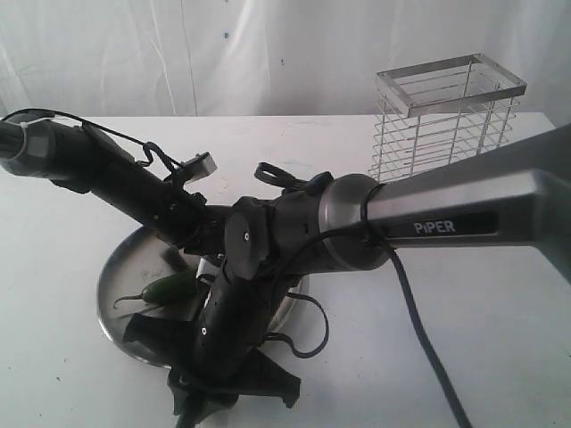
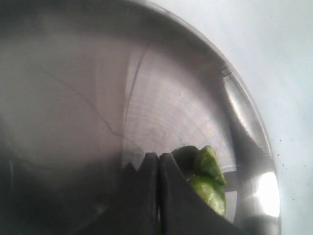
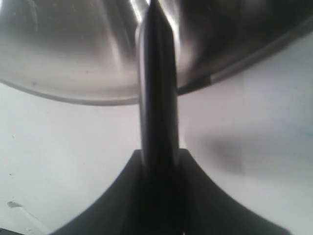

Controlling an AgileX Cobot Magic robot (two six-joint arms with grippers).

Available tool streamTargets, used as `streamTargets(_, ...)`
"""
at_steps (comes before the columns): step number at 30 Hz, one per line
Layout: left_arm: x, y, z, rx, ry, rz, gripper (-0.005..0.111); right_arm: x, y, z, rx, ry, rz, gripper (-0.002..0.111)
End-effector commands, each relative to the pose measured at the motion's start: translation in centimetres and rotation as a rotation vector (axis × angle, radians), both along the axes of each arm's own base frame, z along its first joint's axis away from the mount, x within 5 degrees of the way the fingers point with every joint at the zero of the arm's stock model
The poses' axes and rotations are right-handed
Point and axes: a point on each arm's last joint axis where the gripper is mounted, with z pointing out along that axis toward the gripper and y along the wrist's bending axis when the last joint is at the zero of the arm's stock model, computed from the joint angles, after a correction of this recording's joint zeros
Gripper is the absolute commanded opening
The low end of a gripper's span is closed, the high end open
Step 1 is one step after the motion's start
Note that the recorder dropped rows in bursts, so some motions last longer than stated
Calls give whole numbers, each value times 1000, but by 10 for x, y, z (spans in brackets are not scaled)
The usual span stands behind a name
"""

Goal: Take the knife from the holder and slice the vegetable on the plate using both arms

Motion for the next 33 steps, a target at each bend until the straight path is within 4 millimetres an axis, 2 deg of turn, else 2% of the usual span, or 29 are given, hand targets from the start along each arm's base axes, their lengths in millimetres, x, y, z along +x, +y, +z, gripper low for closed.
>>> streamTargets(1,5,2,29,-48,-62,5,0,1,-1,12,17,-50,21,0)
streamTargets(5,9,19,64,-67,-125,88,0,0,-4,17,7,-72,47,0)
streamTargets(10,7,51,104,-80,-175,201,0,0,-8,25,20,-97,141,0)
streamTargets(14,-6,81,139,-84,-243,283,0,20,-27,29,18,-104,143,0)
streamTargets(17,-21,98,157,-72,-282,323,0,38,-41,29,28,-118,93,0)
streamTargets(20,-38,108,169,-54,-313,334,0,46,-45,31,74,-149,125,0)
streamTargets(23,-54,110,175,-37,-330,321,0,52,-46,33,112,-196,156,0)
streamTargets(29,-77,108,168,-11,-310,311,0,59,-46,29,130,-249,150,0)
streamTargets(33,-82,108,160,-16,-294,349,0,59,-42,12,143,-210,162,5)
